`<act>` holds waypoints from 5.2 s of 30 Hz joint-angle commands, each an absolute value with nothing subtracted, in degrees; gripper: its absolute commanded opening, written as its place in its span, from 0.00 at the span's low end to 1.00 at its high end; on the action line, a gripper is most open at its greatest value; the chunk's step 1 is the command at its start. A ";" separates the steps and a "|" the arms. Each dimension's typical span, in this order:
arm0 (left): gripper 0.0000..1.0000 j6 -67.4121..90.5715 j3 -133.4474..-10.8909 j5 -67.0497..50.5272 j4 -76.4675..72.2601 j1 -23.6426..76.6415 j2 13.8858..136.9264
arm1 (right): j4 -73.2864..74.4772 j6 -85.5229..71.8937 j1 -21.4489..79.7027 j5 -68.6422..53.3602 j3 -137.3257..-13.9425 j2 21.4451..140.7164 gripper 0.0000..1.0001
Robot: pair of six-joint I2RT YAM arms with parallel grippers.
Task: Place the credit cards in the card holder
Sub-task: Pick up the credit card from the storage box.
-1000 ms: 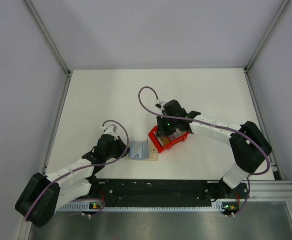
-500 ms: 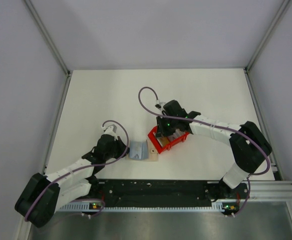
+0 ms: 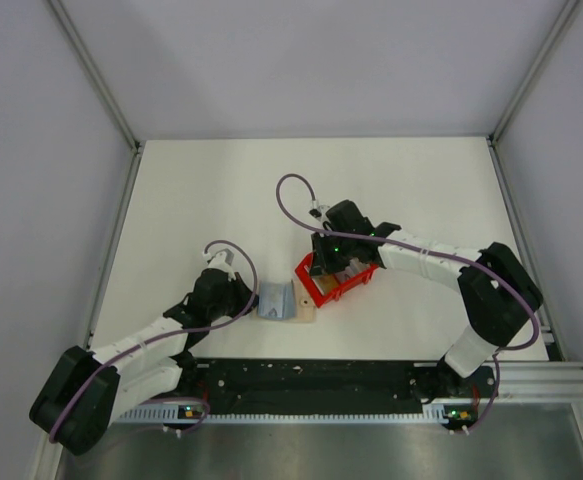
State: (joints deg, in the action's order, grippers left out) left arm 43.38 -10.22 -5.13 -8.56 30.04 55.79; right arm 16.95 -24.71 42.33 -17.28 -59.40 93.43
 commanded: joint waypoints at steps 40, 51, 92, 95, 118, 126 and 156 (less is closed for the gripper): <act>0.00 42.45 -12.74 -5.54 -10.11 30.15 56.60 | 14.33 -27.07 42.63 -21.97 -61.44 90.09 0.05; 0.00 42.28 -12.83 -5.80 -9.84 30.15 56.60 | 14.59 -27.42 42.54 -18.38 -60.65 88.34 0.01; 0.00 42.19 -13.09 -6.15 -10.72 30.15 58.01 | 23.64 -21.36 46.14 -0.99 -64.07 88.51 0.00; 0.00 42.01 -13.27 -6.24 -10.37 30.15 57.92 | 25.57 -20.39 48.51 8.15 -65.12 87.02 0.00; 0.00 42.80 -13.89 -5.63 -8.70 30.15 56.87 | 42.54 -44.38 65.56 47.19 -82.35 97.12 0.00; 0.00 43.77 -14.06 -5.10 -4.41 30.15 49.58 | 34.47 -47.72 66.53 37.02 -77.53 93.61 0.00; 0.00 46.32 -12.30 -1.05 10.72 30.23 40.52 | 8.96 -42.55 57.40 15.29 -56.26 92.11 0.00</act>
